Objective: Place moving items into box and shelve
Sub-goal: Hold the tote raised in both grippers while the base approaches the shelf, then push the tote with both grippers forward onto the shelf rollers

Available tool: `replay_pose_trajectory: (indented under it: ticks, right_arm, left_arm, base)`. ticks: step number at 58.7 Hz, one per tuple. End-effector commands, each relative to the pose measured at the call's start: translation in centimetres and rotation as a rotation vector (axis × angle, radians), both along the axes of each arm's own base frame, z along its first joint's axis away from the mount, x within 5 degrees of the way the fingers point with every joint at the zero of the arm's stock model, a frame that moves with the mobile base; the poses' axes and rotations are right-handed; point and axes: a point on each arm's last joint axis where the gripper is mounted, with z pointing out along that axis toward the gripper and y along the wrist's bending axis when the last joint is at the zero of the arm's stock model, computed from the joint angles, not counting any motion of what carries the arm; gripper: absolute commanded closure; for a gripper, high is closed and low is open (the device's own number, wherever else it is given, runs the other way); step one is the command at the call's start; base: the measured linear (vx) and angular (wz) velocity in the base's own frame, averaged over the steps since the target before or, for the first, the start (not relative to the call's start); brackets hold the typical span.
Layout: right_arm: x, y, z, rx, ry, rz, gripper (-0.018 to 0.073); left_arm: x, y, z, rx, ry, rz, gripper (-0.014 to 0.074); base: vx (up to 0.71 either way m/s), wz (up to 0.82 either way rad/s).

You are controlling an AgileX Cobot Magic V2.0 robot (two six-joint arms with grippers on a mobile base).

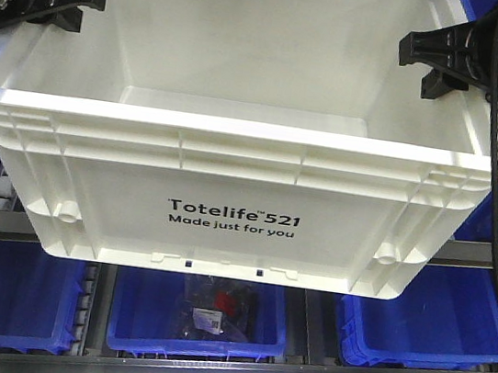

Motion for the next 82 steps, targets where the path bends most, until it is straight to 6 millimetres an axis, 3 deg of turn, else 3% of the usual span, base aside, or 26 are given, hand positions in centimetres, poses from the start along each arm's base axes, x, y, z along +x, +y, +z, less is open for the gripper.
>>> replay_pose_trajectory:
  ticks: [1,82]
  right_arm:
    - [-0.77,-0.94,3.46,-0.004,-0.189,0.000,0.0564]
    - [0.05,-0.65,3.30,0.005,-0.226,0.007,0.0564]
  left_arm:
    - [-0.59,0.61,3.39,-0.007,-0.210,-0.004,0.0594]
    - [-0.29,0.46,3.72,-0.022,-0.258,-0.011,0.0594]
  base:
    - [0.00,0.00]
    - [0.00,0.00]
